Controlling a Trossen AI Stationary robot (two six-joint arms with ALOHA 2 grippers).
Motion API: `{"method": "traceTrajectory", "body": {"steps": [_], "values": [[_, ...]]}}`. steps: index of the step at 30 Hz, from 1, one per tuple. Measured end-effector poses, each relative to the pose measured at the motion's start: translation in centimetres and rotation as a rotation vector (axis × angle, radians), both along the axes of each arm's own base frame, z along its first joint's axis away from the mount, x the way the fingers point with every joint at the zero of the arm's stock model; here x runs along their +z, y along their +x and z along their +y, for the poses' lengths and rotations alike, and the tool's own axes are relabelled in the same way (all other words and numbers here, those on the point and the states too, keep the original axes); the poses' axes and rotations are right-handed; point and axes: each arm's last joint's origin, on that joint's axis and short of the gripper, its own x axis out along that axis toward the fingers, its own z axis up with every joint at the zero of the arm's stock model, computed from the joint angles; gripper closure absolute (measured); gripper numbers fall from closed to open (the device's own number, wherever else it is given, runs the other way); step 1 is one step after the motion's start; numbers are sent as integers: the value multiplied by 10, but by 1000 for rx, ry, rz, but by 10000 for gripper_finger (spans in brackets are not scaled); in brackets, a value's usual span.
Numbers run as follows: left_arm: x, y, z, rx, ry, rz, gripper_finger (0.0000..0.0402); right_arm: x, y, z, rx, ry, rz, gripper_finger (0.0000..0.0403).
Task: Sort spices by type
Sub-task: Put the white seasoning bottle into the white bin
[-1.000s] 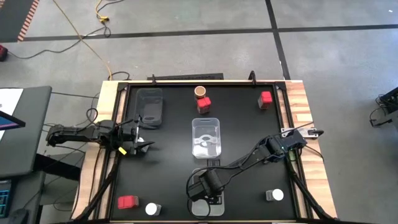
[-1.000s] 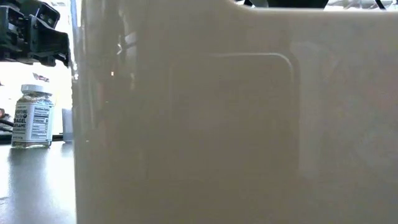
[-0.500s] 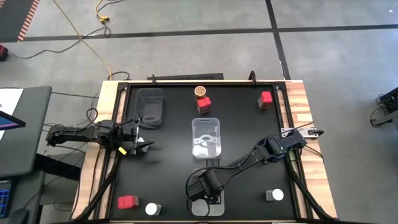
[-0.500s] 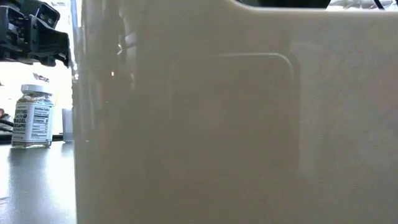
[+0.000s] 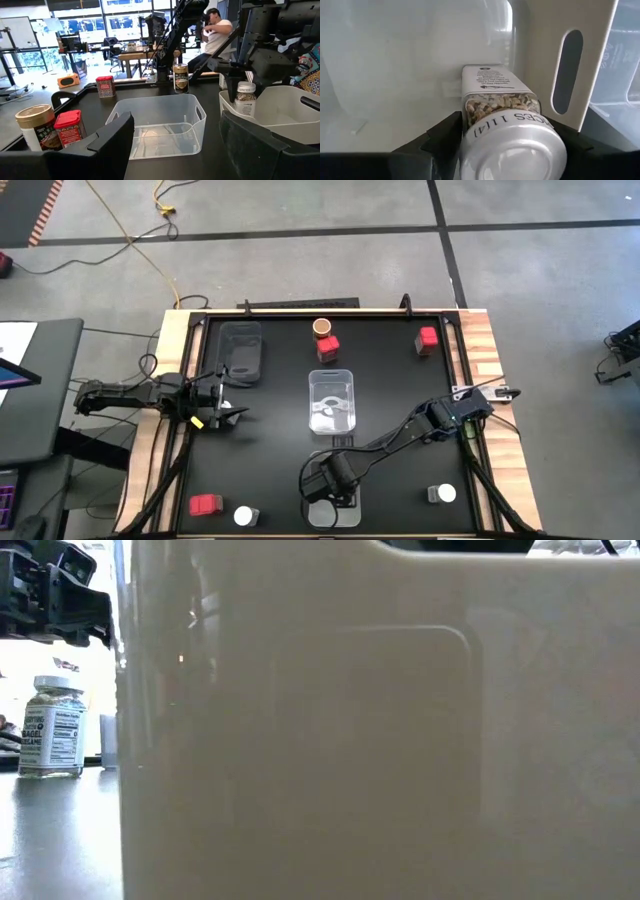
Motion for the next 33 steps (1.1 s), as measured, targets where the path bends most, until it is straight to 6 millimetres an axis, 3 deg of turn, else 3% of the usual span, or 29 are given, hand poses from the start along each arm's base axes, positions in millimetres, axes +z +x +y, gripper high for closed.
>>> {"method": "traceTrajectory", "body": {"steps": [33], "values": [[0,0,0,0,0,0,120,2,1,-1,-19,4,-11,142]]}}
